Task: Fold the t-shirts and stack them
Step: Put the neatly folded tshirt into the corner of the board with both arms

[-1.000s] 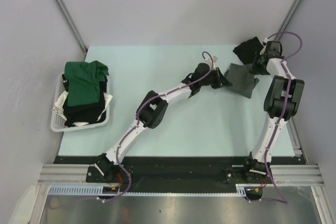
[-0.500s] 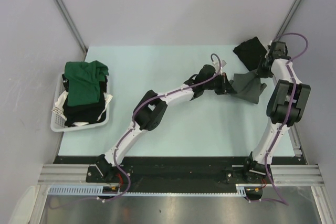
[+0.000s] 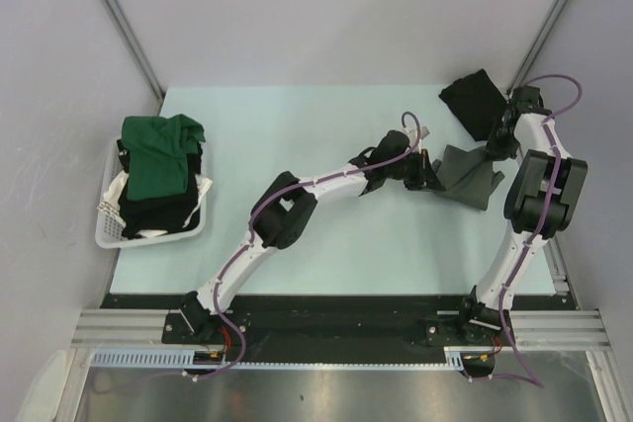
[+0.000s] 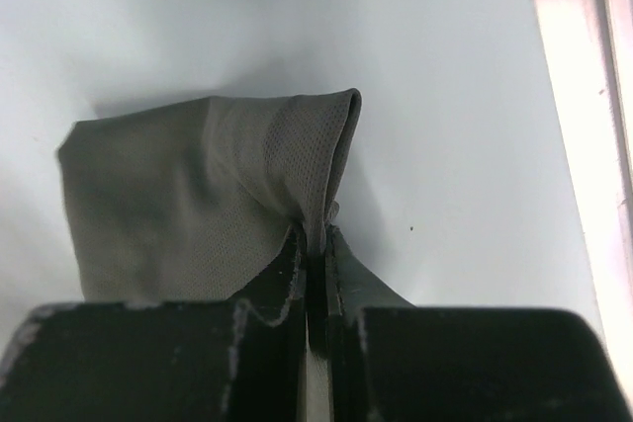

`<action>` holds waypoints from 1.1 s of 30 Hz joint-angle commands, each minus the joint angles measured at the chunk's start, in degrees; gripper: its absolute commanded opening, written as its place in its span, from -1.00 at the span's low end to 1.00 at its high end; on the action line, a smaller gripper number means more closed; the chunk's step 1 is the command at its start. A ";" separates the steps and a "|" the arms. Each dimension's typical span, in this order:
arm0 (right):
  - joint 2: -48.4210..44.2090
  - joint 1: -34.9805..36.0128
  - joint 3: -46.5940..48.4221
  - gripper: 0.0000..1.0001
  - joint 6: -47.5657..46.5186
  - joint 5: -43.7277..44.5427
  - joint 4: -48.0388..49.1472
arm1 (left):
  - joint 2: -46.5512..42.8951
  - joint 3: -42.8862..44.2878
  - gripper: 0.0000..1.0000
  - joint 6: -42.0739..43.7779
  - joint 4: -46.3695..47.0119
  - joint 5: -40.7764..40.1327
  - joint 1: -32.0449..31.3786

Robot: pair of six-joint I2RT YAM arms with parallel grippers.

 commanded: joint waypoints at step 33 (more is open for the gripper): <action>2.09 0.65 14.76 -0.10 3.56 3.42 0.83 | -7.68 -5.52 -0.41 7.87 -12.28 2.97 0.80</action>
